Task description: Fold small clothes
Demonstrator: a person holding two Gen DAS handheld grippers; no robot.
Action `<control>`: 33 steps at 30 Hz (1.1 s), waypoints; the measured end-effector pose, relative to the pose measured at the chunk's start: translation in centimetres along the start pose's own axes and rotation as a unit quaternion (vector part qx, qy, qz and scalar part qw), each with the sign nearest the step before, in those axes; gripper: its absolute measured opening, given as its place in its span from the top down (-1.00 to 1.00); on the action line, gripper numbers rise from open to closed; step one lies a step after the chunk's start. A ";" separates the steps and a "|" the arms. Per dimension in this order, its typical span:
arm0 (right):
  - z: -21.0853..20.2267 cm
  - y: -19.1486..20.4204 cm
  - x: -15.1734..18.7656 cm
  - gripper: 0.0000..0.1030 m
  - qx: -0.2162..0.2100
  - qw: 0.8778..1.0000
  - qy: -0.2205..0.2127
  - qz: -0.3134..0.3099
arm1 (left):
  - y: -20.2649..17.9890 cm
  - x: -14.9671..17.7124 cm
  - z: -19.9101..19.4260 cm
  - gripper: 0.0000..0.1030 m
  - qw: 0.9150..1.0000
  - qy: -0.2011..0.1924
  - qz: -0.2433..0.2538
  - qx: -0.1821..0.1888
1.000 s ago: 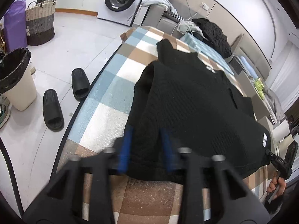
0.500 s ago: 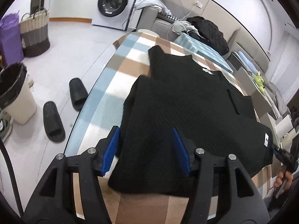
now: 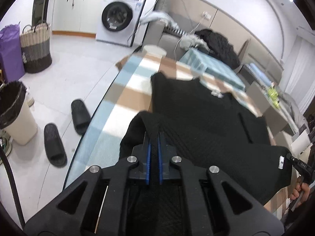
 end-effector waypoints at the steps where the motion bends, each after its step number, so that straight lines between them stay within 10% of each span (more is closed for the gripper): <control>1: -0.5 0.3 -0.4 0.91 -0.004 1.000 -0.009 -0.004 | -0.3 -0.5 -0.4 0.94 1.000 -0.008 0.002 0.004; 7: -1.8 1.2 -4.7 0.92 0.001 0.997 -0.077 -0.002 | -1.2 -4.0 -0.1 0.94 0.999 -0.037 0.009 -0.001; 16: 5.1 -0.1 -7.1 0.90 0.073 0.996 -0.044 0.038 | 0.8 -3.0 6.4 0.87 0.999 0.021 -0.003 -0.045; 25: 6.1 -3.0 -1.9 0.46 0.082 0.994 0.056 0.046 | 2.9 0.1 5.2 0.28 0.996 0.055 -0.004 -0.063; 33: 2.6 -2.6 2.1 -0.03 -0.014 0.995 0.060 0.081 | 2.7 4.7 2.4 -0.03 0.995 0.093 -0.012 -0.020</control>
Point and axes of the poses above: each gripper's, at about its wrist camera, not at the fingertips, and z roughly the way its jaws point, y to its left, x to its underside, the point moved 7 cm from there along z, roughly the way its jaws point, and after that the axes turned 2 degrees about -z, right-handed, at the moved point
